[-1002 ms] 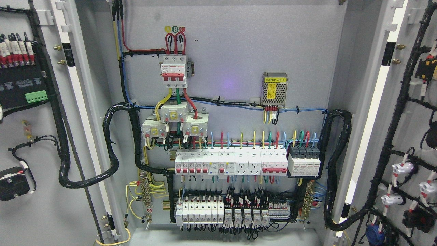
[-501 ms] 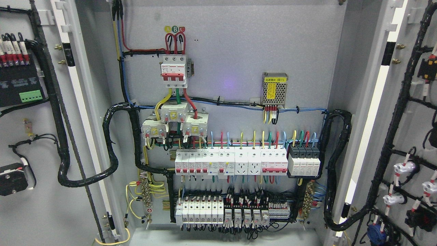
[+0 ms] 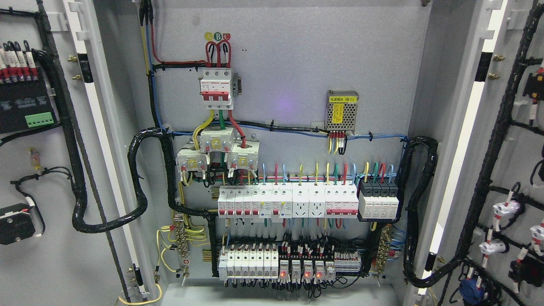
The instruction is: Open door with both hands
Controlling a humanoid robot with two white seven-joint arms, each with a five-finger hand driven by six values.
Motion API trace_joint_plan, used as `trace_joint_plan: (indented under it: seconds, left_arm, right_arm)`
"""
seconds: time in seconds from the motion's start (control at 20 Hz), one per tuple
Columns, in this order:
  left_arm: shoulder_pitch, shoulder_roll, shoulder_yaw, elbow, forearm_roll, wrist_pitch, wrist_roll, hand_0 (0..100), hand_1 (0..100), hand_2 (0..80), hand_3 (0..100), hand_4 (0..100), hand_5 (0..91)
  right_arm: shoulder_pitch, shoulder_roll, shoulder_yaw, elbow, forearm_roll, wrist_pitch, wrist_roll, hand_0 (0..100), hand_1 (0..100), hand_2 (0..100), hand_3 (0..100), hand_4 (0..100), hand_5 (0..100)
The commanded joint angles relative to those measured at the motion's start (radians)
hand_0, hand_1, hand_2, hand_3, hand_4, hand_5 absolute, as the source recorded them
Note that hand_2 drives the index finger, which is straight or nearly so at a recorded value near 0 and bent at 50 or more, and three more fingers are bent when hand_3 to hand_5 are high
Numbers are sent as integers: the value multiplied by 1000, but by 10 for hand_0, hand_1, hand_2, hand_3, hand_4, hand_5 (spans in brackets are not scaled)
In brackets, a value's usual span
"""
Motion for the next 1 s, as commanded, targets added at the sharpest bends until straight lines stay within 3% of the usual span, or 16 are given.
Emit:
trace_joint_plan:
  seconds: [0.0,0.15,0.25,0.3,0.5,0.65,0.8,0.85,0.95]
  left_arm:
    - [86,-188,-205,-293,-246,-830,-10,0,0,0,0,0,0]
    - [86,-403,-336,-114,-473,-827,-73,0,0,0,0,0,0]
    - [95,-555,-334,37,-572,-825,-78,0,0,0,0,0,0]
    - [100,-595,-331,115,-595,-825,-78,0,0,0,0,0,0]
    - [77,-615,-311,464,-591,-818,-75,0,0,0,0,0,0]
    - [42,-630,-226,682,-589,-816,-75,0,0,0,0,0,0]
    - [10,-629,-180,851,-574,-818,-73,0,0,0,0,0,0]
    - [3,-629,-166,887,-561,-818,-73,0,0,0,0,0,0]
    - [-9,-627,-152,963,-538,-818,-73,0,0,0,0,0,0]
  right_arm:
    - [3,24,-29,23,-4,1,0,0,0,0,0,0,0]
    - [4,26,-22,28,-4,1,0,0,0,0,0,0,0]
    - [7,26,-23,28,-4,3,0,0,0,0,0,0,0]
    - [7,26,-20,28,-4,1,0,0,0,0,0,0,0]
    - [21,26,-22,18,-4,0,0,0,0,0,0,0,0]
    - [27,26,-2,-35,-7,-2,2,0,0,0,0,0,0]
    - [76,21,111,-80,-3,-2,7,0,0,0,0,0,0]
    - [111,20,171,-80,6,-2,10,0,0,0,0,0,0]
    - [195,15,352,-65,16,-2,13,0,0,0,0,0,0]
